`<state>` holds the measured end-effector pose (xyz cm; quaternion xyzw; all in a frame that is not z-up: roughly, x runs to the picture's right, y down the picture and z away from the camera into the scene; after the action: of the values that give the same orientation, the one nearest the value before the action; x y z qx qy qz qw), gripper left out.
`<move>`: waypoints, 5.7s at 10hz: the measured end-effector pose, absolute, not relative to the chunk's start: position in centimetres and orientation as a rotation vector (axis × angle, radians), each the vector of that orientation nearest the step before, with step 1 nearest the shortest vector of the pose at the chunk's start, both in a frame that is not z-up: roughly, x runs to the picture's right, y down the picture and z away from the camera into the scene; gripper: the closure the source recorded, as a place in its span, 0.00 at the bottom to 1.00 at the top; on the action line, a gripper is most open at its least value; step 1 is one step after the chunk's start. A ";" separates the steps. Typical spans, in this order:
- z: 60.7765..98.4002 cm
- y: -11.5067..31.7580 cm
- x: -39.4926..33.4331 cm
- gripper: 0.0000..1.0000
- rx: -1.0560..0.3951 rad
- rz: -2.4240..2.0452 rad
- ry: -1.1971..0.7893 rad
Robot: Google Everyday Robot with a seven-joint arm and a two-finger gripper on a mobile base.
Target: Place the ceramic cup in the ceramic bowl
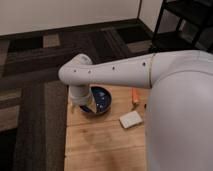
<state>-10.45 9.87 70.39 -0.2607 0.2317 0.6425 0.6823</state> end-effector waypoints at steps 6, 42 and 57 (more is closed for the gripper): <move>69.5 8.6 -8.9 0.35 -0.559 1.474 0.512; 64.7 6.5 28.8 0.35 -0.353 1.901 0.729; 68.6 15.3 34.0 0.35 -0.423 2.021 0.695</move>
<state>33.96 15.26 68.64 -0.1722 0.2828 0.8222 0.4630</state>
